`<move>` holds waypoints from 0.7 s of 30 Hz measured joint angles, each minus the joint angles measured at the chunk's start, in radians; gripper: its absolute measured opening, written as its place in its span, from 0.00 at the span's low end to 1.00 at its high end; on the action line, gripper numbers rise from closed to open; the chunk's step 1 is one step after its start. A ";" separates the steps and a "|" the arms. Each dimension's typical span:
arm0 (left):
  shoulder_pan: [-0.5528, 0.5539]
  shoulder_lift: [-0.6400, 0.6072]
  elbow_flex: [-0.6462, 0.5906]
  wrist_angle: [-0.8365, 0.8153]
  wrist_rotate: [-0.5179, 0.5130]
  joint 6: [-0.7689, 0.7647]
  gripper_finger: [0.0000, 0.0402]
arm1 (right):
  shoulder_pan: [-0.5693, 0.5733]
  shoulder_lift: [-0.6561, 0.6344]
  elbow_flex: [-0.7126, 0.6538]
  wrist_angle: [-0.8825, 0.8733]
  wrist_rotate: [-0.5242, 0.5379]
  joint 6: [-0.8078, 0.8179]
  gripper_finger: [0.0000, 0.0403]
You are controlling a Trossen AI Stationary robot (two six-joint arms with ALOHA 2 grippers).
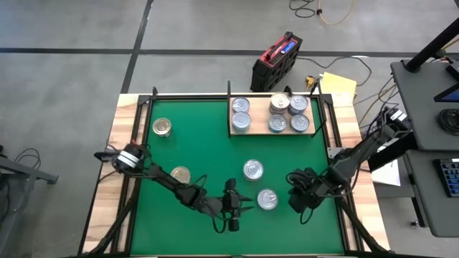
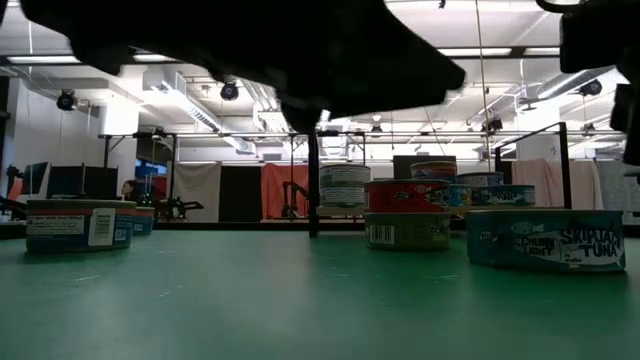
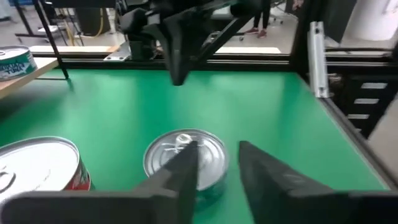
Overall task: Stack canned seafood by type on shelf
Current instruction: Stack the green/blue tuna can on top of the green/blue tuna can on the shelf
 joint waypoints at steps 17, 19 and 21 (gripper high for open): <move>0.052 0.183 0.145 -0.050 -0.024 0.086 0.00 | -0.002 -0.002 -0.205 0.361 -0.051 0.094 0.02; 0.053 0.194 0.164 -0.075 -0.025 0.094 0.00 | -0.002 0.002 -0.240 0.457 -0.034 0.094 0.02; 0.053 0.205 0.179 -0.089 -0.025 0.100 0.00 | -0.002 0.003 -0.256 0.493 -0.016 0.096 0.02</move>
